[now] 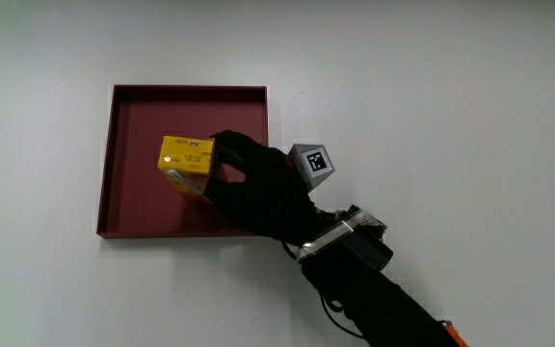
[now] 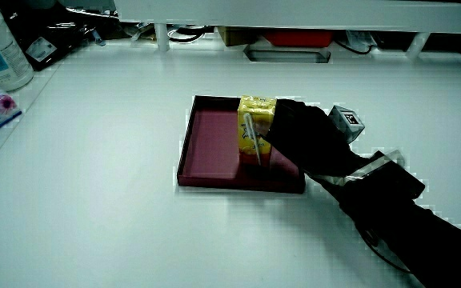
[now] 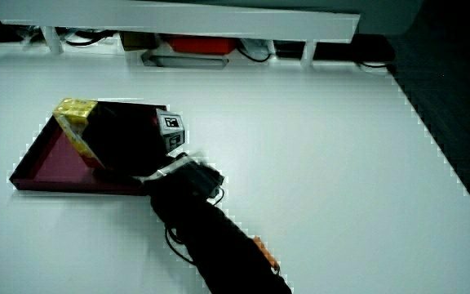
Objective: Place ice redtea
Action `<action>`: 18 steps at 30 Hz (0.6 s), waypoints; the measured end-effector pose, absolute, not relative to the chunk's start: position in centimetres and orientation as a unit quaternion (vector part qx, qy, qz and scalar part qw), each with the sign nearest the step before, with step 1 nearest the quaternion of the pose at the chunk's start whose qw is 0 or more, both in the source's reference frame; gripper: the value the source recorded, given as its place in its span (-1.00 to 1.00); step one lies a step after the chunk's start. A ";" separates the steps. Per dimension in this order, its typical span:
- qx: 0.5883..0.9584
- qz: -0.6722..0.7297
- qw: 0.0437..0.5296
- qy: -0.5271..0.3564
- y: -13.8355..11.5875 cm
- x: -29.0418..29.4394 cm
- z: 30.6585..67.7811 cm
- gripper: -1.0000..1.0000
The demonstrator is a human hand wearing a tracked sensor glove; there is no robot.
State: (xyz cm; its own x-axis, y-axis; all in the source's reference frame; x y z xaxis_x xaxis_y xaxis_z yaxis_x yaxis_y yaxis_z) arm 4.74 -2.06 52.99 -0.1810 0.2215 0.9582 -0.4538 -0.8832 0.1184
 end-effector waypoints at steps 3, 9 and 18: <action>0.594 0.767 0.227 -0.084 -1.7 4.7 53.7 0.00; 0.581 0.778 0.229 -0.070 -0.9 4.8 55.1 0.00; 0.569 0.784 0.239 -0.061 -0.7 5.0 55.5 -0.08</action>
